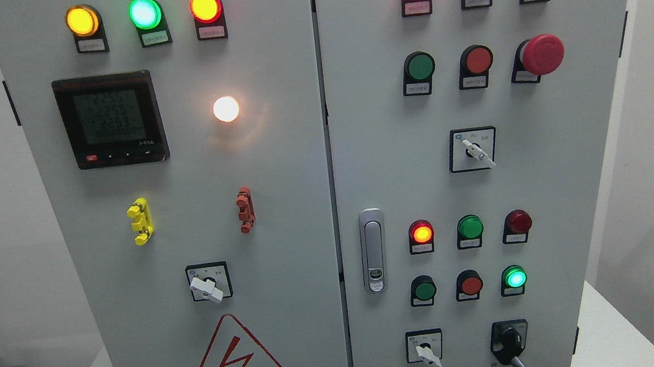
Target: Trip black knob to open circuit
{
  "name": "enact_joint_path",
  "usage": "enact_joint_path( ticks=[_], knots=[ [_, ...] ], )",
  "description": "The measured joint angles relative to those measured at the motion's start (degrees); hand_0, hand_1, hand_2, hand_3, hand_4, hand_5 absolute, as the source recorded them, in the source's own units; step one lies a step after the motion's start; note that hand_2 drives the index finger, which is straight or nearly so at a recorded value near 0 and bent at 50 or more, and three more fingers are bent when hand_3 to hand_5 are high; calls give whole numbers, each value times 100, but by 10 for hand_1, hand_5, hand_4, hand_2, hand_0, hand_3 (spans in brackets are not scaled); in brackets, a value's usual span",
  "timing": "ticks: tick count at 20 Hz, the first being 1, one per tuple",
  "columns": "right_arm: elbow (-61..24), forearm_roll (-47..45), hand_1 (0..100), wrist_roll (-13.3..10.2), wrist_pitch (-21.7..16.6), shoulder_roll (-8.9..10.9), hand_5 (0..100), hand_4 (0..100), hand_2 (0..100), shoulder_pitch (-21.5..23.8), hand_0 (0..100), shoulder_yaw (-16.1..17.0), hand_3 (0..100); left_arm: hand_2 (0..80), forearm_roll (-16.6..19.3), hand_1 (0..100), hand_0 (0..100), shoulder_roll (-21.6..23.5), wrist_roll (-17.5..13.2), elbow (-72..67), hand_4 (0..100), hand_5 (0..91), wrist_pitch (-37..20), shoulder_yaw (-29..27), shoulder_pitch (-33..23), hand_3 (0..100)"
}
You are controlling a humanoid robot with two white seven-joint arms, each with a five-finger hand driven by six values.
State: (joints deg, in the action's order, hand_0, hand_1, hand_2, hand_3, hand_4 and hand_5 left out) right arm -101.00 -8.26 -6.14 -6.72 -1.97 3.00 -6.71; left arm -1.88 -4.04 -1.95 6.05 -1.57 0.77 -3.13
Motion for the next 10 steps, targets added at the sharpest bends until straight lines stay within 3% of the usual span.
enact_joint_path(
  ticks=[10],
  knots=[
    [0,0,793,0,0,0,860,955,0,0,593,0,1000,0,0,389,120,0,0,0,0,0,0,0,0,0]
  ],
)
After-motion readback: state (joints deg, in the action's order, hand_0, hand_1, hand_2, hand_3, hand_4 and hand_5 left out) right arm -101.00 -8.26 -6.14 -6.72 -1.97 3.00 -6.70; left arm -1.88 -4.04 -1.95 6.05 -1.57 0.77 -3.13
